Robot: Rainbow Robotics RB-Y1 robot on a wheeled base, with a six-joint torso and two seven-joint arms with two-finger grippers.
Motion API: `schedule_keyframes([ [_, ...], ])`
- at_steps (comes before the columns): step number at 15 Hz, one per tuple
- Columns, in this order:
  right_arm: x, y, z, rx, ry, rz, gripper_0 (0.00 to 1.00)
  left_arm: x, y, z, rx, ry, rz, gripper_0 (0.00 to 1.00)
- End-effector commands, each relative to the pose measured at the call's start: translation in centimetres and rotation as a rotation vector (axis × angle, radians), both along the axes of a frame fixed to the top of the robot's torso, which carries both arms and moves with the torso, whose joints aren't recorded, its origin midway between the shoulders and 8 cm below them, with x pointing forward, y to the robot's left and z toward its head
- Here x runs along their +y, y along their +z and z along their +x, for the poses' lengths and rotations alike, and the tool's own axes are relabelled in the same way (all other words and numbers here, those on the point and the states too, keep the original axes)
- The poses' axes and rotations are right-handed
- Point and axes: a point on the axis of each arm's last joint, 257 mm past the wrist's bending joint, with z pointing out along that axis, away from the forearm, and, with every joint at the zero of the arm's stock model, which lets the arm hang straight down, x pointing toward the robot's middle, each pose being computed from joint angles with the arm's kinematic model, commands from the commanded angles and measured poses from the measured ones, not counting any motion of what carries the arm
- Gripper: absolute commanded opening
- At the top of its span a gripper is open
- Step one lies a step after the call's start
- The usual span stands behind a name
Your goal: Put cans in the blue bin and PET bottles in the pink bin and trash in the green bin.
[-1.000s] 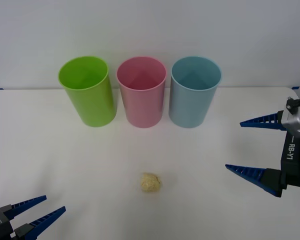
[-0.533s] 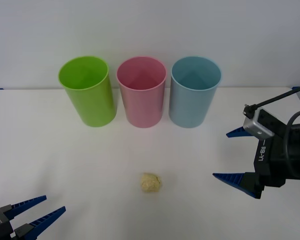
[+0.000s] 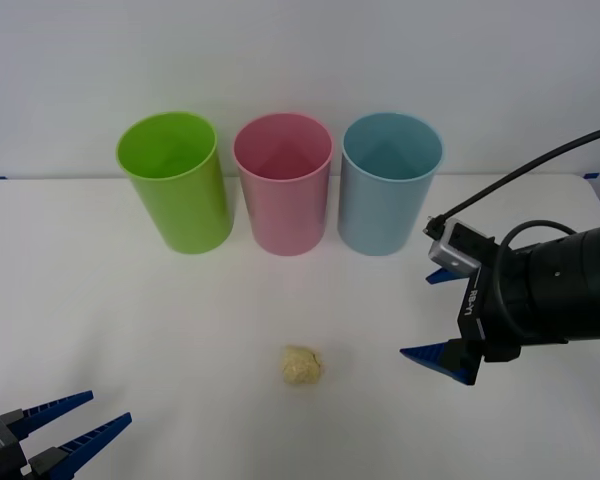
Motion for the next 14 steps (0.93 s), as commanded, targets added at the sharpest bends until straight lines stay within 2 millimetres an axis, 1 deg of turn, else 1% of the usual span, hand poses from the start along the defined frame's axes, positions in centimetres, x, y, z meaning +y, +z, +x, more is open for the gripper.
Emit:
schedule_keyframes([
  [1, 1.7, -2.0, 0.7, 0.035, 0.007, 0.002, 1.0, 0.0, 0.0, 0.0, 0.0, 0.0, 0.0, 1.0],
  [2, 2.7, -2.7, 0.7, 0.06, 0.017, 0.011, 1.0, 0.0, 0.0, 0.0, 0.0, 0.0, 0.0, 1.0],
  [4, 3.8, -3.6, 1.0, 0.085, 0.024, 0.028, 1.0, 0.0, 0.0, 0.0, 0.0, 0.0, 0.0, 1.0],
  [7, 4.6, -5.0, 1.9, 0.081, 0.023, -0.003, 1.0, 0.0, 0.0, 0.0, 0.0, 0.0, 0.0, 1.0],
  [11, 6.6, -6.7, 1.5, 0.114, 0.034, -0.005, 1.0, 0.0, 0.0, 0.0, 0.0, 0.0, 0.0, 1.0],
  [14, 7.5, -7.5, 1.2, 0.126, 0.043, -0.007, 1.0, 0.0, 0.0, 0.0, 0.0, 0.0, 0.0, 1.0],
])
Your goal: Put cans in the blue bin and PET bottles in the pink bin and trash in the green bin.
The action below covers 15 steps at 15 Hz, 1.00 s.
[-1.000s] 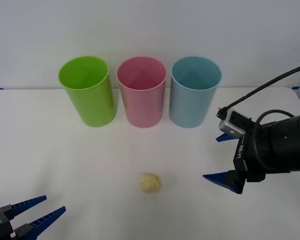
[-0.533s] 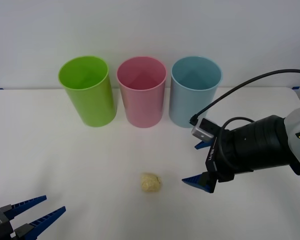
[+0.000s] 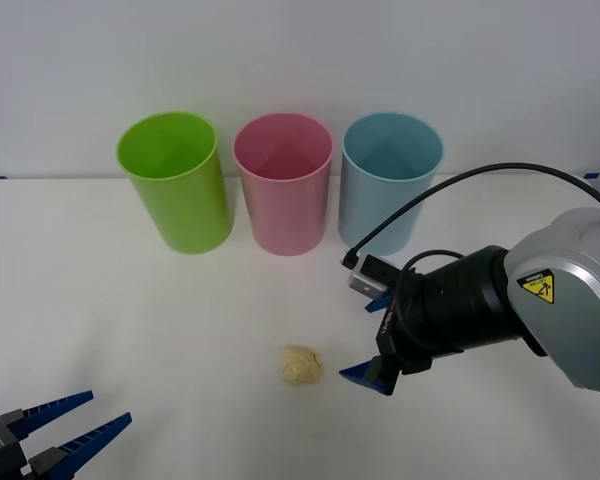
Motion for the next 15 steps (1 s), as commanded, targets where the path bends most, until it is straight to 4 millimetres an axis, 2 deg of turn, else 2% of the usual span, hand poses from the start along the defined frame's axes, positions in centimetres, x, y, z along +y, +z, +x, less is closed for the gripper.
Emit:
schedule_keyframes([
  [1, 1.0, -0.8, -0.2, 0.007, 0.009, -0.003, 1.0, 0.0, 0.0, 0.0, 0.0, 0.0, 0.0, 1.0],
  [8, 4.6, -3.5, 0.0, 0.005, -0.01, 0.005, 1.0, 0.0, 0.0, 0.0, 0.0, 0.0, 0.0, 1.0],
  [15, 6.2, -5.6, 0.7, -0.01, -0.028, -0.012, 1.0, 0.0, 0.0, 0.0, 0.0, 0.0, 0.0, 1.0],
])
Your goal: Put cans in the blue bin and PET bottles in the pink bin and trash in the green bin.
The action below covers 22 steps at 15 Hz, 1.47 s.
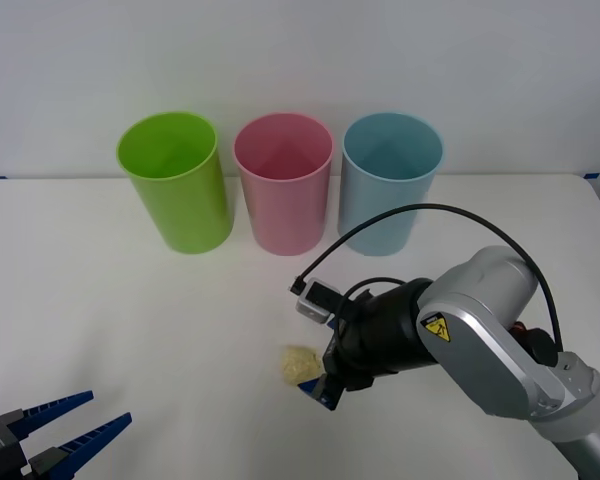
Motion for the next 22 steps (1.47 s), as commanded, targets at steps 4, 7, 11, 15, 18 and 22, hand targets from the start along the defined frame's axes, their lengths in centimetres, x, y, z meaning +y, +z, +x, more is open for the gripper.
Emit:
schedule_keyframes([
  [4, 1.8, -2.1, 0.6, -0.012, 0.003, 0.001, 1.0, 0.0, 0.0, 0.0, 0.0, 0.0, 0.0, 1.0],
  [7, 2.3, -2.6, 0.7, -0.007, 0.0, -0.003, 1.0, 0.0, 0.0, 0.0, 0.0, 0.0, 0.0, 1.0],
  [11, 2.9, -3.8, 0.9, -0.014, 0.006, -0.017, 1.0, 0.0, 0.0, 0.0, 0.0, 0.0, 0.0, 1.0],
  [15, 3.8, -4.7, 1.3, -0.026, -0.001, -0.008, 1.0, 0.0, 0.0, 0.0, 0.0, 0.0, 0.0, 1.0],
  [18, 4.3, -5.4, 1.8, -0.032, -0.002, -0.014, 1.0, 0.0, 0.0, 0.0, 0.0, 0.0, 0.0, 1.0],
  [22, 4.3, -5.3, 2.1, -0.043, 0.001, -0.024, 1.0, 0.0, 0.0, 0.0, 0.0, 0.0, 0.0, 1.0],
])
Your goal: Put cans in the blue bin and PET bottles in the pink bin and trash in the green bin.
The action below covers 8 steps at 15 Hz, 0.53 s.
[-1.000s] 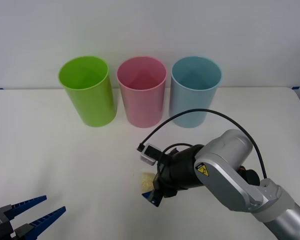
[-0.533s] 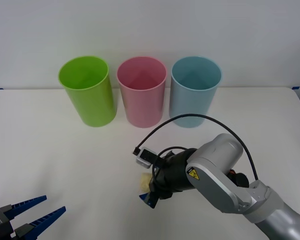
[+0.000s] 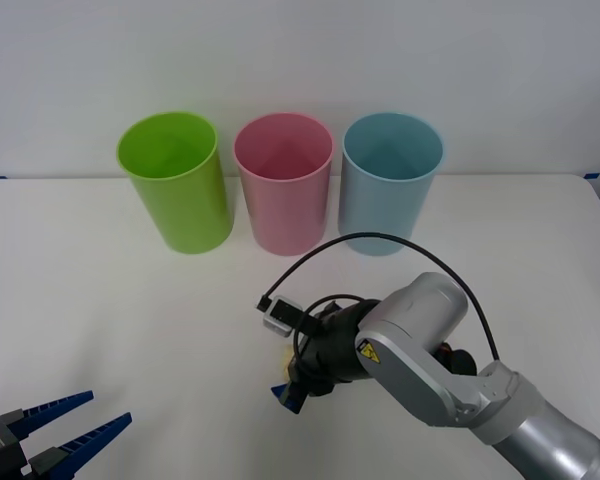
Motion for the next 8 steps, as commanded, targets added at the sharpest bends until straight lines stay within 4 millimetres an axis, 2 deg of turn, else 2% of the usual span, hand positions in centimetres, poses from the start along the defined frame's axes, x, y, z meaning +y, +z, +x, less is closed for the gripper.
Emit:
schedule_keyframes([
  [1, 0.0, 0.04, 0.05, -0.005, 0.006, -0.007, 1.0, 0.0, 0.0, 0.0, 0.0, 0.0, 0.0, 1.0],
  [8, 0.07, -0.35, -0.5, 0.007, 0.008, -0.014, 1.0, 0.0, 0.0, 0.0, 0.0, 0.0, 0.0, 1.0],
])
